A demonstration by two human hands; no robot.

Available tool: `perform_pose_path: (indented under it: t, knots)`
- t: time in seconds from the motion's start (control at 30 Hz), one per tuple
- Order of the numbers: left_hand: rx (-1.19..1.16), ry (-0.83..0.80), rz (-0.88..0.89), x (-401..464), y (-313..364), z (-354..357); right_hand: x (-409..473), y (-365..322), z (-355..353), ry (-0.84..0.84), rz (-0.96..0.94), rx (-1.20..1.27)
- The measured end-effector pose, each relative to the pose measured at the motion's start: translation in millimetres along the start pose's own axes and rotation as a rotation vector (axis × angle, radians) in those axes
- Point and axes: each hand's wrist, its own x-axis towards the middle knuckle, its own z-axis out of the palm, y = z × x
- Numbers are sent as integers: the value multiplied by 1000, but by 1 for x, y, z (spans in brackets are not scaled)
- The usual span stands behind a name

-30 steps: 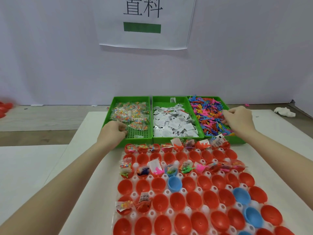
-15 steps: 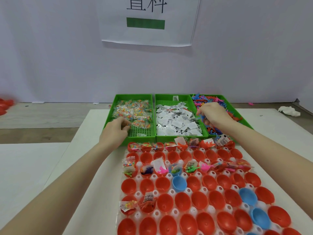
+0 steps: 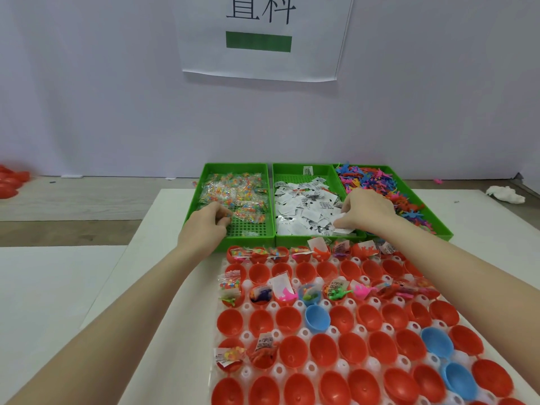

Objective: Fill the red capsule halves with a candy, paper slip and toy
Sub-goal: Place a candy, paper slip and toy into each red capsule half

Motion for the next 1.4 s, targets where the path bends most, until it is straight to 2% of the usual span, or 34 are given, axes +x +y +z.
perform_pose_path:
  t: [0.17,0.27,0.37,0.43,0.53,0.6,0.67,0.83,1.0,1.23,1.4]
  knots:
    - [-42,26,31,0,-3,1,-2,8,-6,188,-51,256]
    - [-148,80,39,-3,0,-2,-12,5,-17,241,-95,635]
    - [-467,157,-59,-11,15,-18,-38,-9,-36,167,-146,1021]
    - [-641,168,-79,-24,32,-34,-63,-20,-48,54,-258,1130]
    - [-715,-4,2,-58,65,-51,-94,-39,-55,-40,-462,1060]
    - [-829,-171,8,-85,86,-59,-110,-52,-56,-19,-569,1020]
    - [-972,-304,-22,-106,97,-65,-122,-61,-56,11,-628,1015]
    - [-1154,-481,-120,-137,98,-75,-142,-61,-50,53,-664,932]
    - [-1077,-418,-80,-154,100,-69,-157,-58,-40,114,-633,829]
    - [-982,-382,-57,-160,102,-66,-165,-51,-34,162,-607,810]
    - [-1000,-347,-132,-163,103,-65,-179,-54,-52,-68,-482,986]
